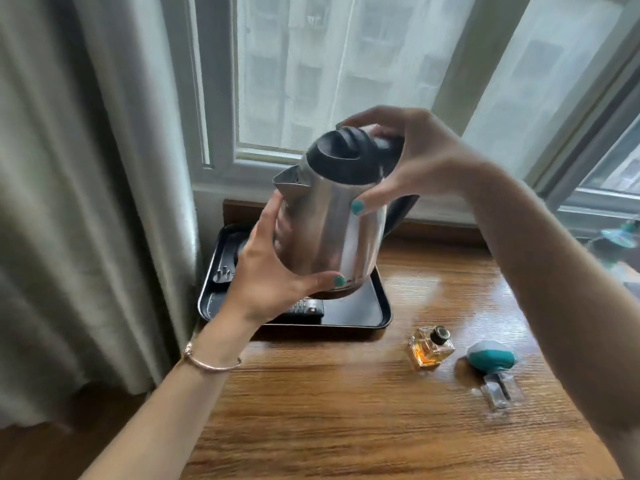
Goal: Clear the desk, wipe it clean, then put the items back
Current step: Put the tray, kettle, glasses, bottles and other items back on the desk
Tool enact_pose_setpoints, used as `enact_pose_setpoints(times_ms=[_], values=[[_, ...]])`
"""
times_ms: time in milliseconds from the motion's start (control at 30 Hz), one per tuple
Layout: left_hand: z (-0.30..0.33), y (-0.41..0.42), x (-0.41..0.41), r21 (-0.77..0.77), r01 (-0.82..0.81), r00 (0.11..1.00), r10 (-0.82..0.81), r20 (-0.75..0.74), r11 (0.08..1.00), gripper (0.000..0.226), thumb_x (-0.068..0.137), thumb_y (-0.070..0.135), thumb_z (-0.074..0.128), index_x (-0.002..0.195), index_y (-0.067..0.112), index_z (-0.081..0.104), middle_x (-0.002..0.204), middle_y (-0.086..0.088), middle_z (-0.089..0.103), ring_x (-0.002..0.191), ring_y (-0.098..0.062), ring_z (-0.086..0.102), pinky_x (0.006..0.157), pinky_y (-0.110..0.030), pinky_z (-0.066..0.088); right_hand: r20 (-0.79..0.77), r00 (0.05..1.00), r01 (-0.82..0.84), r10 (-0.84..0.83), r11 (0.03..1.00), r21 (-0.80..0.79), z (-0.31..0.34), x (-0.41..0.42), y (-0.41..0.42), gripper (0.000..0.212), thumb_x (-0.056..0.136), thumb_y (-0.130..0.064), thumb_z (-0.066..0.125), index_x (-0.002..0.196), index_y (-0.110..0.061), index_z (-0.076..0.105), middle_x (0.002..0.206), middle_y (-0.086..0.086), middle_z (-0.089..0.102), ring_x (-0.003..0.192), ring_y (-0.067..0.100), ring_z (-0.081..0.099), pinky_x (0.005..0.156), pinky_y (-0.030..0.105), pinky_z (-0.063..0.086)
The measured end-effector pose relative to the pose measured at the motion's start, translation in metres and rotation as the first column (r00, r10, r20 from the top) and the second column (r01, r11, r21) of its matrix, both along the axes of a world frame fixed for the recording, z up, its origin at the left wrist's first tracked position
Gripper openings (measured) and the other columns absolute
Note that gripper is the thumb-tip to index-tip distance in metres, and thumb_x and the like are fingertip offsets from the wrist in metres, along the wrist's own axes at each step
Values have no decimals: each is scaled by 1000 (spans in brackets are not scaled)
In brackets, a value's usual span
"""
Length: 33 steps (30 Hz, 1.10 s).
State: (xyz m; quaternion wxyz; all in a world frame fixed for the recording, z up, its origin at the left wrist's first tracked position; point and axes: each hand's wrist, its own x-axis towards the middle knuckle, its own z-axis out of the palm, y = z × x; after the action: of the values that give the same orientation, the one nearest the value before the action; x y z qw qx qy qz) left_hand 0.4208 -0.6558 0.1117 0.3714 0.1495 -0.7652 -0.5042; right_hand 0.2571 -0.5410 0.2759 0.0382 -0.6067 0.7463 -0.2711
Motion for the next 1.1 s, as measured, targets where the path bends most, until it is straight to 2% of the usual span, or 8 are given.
enact_pose_setpoints(times_ms=[167, 300, 400, 533, 667, 767, 900, 1100], values=[[6, -41, 12, -22, -206, 978, 205, -47, 978, 113, 36, 54, 93, 132, 35, 37, 124, 7, 55, 115, -10, 55, 95, -40, 52, -54, 994, -99, 98, 995, -31, 3, 17, -60, 91, 37, -56, 87, 122, -40, 59, 106, -15, 70, 103, 5, 64, 98, 39, 49], [12, -71, 24, -98, -340, 939, 332, -95, 935, 116, 35, 59, 90, 136, 43, 36, 124, 9, 54, 114, -11, 54, 94, -39, 52, -115, 981, -168, 157, 981, -101, 4, 18, -89, 91, 40, -60, 86, 123, -41, 56, 109, -15, 69, 110, 7, 61, 104, 41, 44], [12, -83, 28, -77, -342, 935, 331, -131, 936, 121, 36, 57, 91, 142, 40, 36, 126, 19, 55, 118, -4, 54, 98, -34, 50, -5, 973, -230, 232, 961, -152, 8, 5, -98, 86, 55, -34, 93, 131, -29, 54, 123, -10, 62, 101, -4, 60, 98, 27, 49], [-10, -95, 21, 43, -296, 945, 299, -136, 954, 116, 39, 50, 94, 142, 36, 41, 129, 18, 58, 121, -3, 54, 102, -38, 49, 244, 932, -236, 269, 959, -156, 1, -29, -116, 70, 70, -9, 85, 131, -24, 54, 138, 4, 52, 104, 22, 66, 95, 40, 54], [-33, -101, 2, 144, -311, 939, 327, -105, 940, 111, 39, 46, 96, 138, 39, 45, 125, 16, 61, 118, -4, 56, 99, -38, 50, 208, 957, -202, 202, 979, -24, -18, -46, -152, 52, 79, 1, 76, 127, -14, 61, 119, 9, 67, 108, 12, 66, 96, 37, 53], [-45, -104, -16, 188, -324, 934, 345, -93, 927, 109, 43, 32, 97, 139, 24, 47, 124, 7, 63, 113, -2, 58, 100, -32, 50, 262, 945, -199, 193, 980, -3, -34, -54, -170, 49, 82, 3, 73, 129, -9, 60, 104, 10, 72, 94, 15, 71, 87, 35, 58], [-60, -108, -34, 196, -350, 927, 368, -69, 916, 104, 46, 20, 96, 138, 21, 48, 121, 12, 62, 111, 2, 58, 97, -20, 47, 326, 917, -228, 229, 973, -40, -60, -79, -182, 65, 81, 6, 72, 140, -8, 47, 102, 19, 71, 94, 20, 71, 90, 40, 56], [-73, -117, -45, 120, -422, 905, 426, -7, 899, 104, 42, 37, 97, 132, 40, 46, 124, 13, 60, 117, -3, 56, 103, -29, 46, 367, 906, -193, 211, 977, -86, -90, -110, -189, 65, 79, -15, 80, 137, -17, 50, 109, 7, 71, 103, 8, 68, 94, 24, 50]])
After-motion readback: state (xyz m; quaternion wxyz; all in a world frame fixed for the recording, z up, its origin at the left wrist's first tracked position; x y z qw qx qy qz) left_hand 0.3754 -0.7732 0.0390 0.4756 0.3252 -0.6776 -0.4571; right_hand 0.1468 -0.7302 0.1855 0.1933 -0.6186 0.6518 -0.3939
